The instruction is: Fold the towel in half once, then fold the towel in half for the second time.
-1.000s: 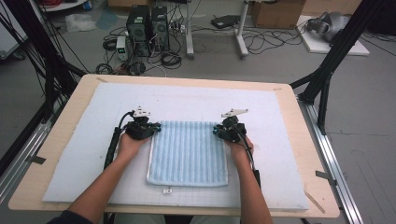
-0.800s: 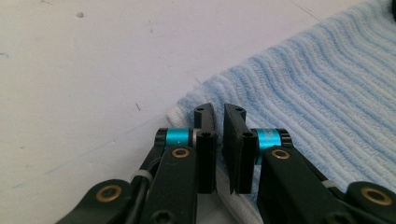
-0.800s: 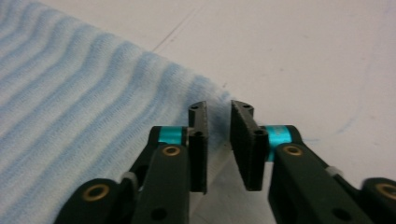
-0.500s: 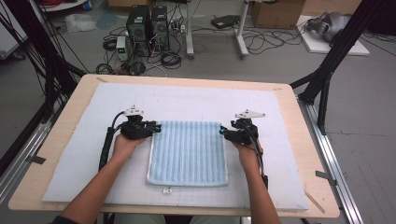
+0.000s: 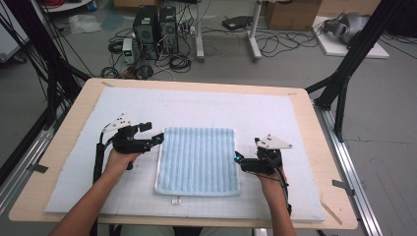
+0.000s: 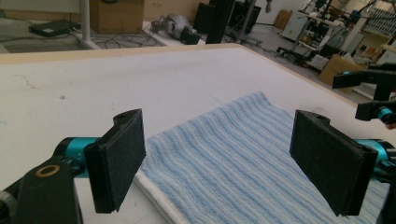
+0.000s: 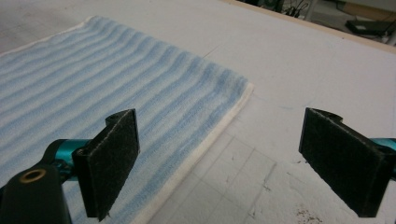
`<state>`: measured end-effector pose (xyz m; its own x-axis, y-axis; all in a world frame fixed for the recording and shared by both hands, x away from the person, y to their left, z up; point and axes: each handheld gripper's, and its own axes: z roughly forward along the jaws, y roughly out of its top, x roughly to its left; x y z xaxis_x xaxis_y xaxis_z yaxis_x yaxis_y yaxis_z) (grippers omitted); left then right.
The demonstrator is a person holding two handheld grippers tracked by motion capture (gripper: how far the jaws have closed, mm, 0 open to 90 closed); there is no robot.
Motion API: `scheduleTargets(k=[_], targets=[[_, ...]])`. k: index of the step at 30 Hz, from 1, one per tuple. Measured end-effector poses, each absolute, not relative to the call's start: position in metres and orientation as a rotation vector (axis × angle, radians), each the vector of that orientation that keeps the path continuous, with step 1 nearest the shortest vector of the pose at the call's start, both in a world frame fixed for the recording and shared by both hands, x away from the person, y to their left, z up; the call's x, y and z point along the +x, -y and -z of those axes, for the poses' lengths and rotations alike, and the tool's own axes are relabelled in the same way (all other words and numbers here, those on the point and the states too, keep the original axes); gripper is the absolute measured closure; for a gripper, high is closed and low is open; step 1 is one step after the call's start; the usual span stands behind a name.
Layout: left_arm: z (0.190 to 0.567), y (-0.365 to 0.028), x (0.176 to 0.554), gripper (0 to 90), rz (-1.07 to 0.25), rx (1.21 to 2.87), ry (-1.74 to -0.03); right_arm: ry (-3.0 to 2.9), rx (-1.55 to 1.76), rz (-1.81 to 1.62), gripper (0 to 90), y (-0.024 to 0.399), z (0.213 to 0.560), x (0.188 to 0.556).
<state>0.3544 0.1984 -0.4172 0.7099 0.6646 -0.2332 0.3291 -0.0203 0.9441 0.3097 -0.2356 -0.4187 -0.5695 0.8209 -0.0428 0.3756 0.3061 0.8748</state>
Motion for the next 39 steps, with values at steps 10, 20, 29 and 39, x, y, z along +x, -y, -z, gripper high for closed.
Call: scheduleTargets(k=[10,20,29,39], targets=[[0.419,-0.207,0.354,18.7,-0.339,1.609,-0.844,-2.077,1.057,-1.176,11.5,0.236,0.42,0.31],[0.42,-0.211,0.355,19.0,-0.345,1.62,-0.876,-2.087,1.081,-1.17,11.5,0.235,0.42,0.311],[0.425,-0.212,0.362,18.2,-0.318,1.623,-0.933,-2.085,1.118,-1.185,11.5,0.237,0.421,0.312],[0.428,-0.211,0.381,20.1,-0.336,1.694,-0.983,-2.086,1.122,-1.21,11.5,0.238,0.421,0.311]])
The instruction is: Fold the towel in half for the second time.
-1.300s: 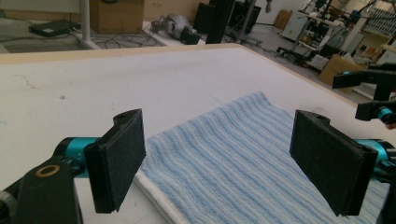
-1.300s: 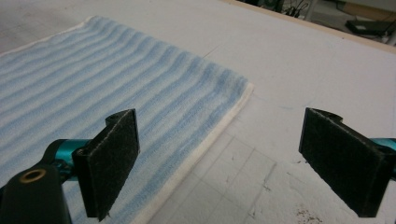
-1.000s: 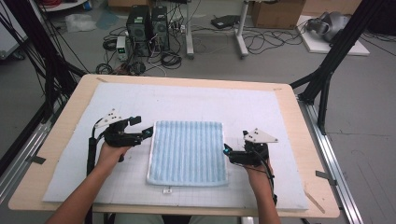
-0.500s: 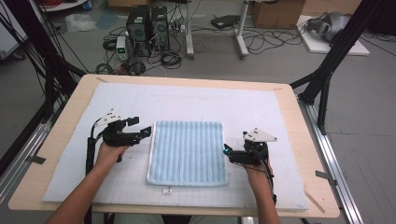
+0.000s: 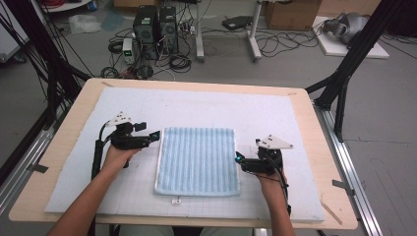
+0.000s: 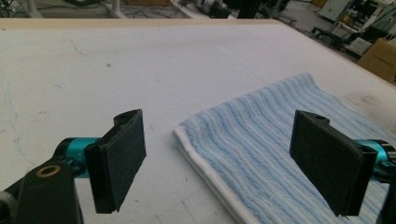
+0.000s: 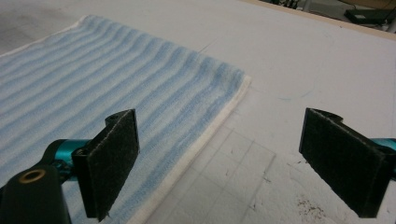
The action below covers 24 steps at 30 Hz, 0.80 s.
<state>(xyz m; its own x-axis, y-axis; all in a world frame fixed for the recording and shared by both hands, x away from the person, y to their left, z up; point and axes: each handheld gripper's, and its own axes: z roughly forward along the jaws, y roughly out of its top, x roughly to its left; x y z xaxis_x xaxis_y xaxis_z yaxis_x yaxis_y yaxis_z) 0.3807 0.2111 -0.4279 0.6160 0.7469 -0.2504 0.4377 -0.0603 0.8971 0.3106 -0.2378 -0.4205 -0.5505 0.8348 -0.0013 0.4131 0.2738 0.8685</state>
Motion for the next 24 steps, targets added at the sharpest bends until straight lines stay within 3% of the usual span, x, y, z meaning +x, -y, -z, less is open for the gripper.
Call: scheduleTargets(k=[13,24], targets=[[0.43,-0.195,0.413,26.4,-0.377,1.812,-1.057,-2.11,1.134,-1.21,11.5,0.236,0.423,0.312],[0.447,-0.186,0.426,39.6,-0.356,1.914,-1.069,-2.126,1.143,-1.205,11.5,0.235,0.425,0.313]])
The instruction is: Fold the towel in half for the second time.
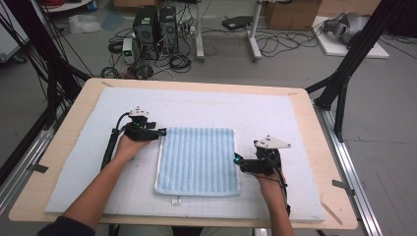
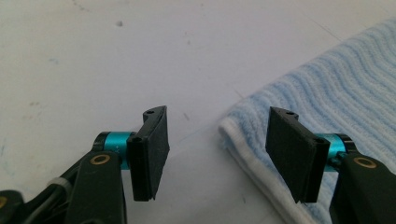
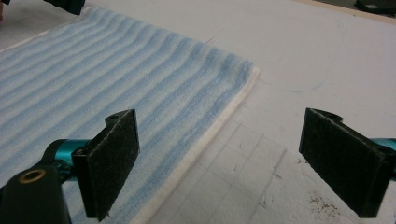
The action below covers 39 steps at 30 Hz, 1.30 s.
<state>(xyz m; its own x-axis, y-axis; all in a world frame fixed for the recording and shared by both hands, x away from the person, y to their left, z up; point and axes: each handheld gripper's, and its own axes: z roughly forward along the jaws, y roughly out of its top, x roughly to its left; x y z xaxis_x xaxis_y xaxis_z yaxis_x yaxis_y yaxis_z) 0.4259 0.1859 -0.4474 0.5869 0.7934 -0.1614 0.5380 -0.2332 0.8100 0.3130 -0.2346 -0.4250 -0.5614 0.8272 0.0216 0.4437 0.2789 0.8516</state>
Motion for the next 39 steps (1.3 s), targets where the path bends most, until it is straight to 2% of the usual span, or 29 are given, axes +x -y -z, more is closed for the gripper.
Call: scheduleTargets(k=[5,9,11,12,15,17,22,30,34,37,39], targets=[[0.446,-0.171,0.431,44.9,-0.334,2.007,-1.027,-2.133,1.141,-1.199,11.5,0.234,0.426,0.314],[0.447,-0.166,0.429,49.2,-0.372,2.039,-1.029,-2.133,1.145,-1.195,11.5,0.235,0.426,0.314],[0.447,-0.167,0.429,56.3,-0.365,2.041,-1.022,-2.136,1.148,-1.194,11.5,0.234,0.427,0.315],[0.447,-0.166,0.428,63.6,-0.351,2.036,-1.016,-2.142,1.153,-1.195,11.5,0.233,0.428,0.316],[0.446,-0.164,0.426,77.4,-0.325,2.043,-0.987,-2.157,1.166,-1.203,11.5,0.232,0.43,0.319],[0.445,-0.164,0.425,83.6,-0.332,2.05,-0.97,-2.16,1.186,-1.21,11.5,0.23,0.431,0.322],[0.442,-0.171,0.426,85.9,-0.268,1.983,-0.982,-2.168,1.232,-1.217,11.5,0.228,0.431,0.339],[0.437,-0.177,0.426,86.1,-0.239,1.914,-0.976,-2.287,1.292,-1.156,12.0,0.22,0.429,0.389],[0.436,-0.177,0.426,86.1,-0.232,1.898,-0.973,-2.327,1.282,-1.109,17.9,0.215,0.428,0.411],[0.436,-0.178,0.426,86.0,-0.231,1.898,-0.971,-2.353,1.258,-1.092,27.8,0.211,0.431,0.422],[0.436,-0.178,0.426,86.1,-0.226,1.895,-0.976,-2.35,1.253,-1.067,29.1,0.208,0.434,0.427]])
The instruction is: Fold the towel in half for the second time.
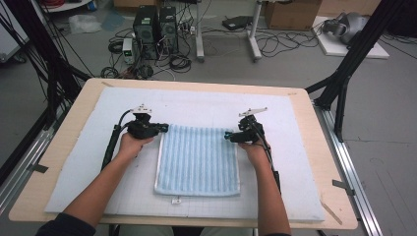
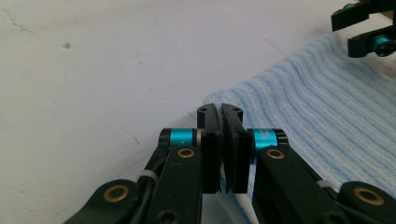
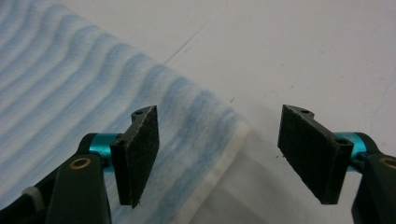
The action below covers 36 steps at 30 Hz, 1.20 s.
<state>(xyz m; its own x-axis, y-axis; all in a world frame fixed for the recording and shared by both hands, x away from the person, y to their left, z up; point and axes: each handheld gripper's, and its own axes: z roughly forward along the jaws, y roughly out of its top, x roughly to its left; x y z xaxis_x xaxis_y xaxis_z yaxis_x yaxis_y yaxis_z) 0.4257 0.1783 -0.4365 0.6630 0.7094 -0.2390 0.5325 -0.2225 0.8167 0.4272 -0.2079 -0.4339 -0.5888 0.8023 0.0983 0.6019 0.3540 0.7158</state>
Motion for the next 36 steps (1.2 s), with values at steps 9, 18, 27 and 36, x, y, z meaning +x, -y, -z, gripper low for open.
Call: scheduleTargets(k=[9,18,27,36], targets=[[0.439,-0.18,0.428,86.1,-0.219,1.888,-0.986,-2.442,1.201,-1.019,71.1,0.201,0.439,0.442],[0.429,-0.185,0.436,86.2,-0.29,1.812,-0.997,-2.384,1.166,-1.057,83.6,0.198,0.428,0.444],[0.412,-0.188,0.425,85.8,-0.287,1.752,-0.939,-2.311,1.134,-1.126,83.5,0.199,0.415,0.436],[0.411,-0.193,0.391,85.4,-0.293,1.749,-0.863,-2.316,1.055,-1.179,83.5,0.204,0.409,0.403]])
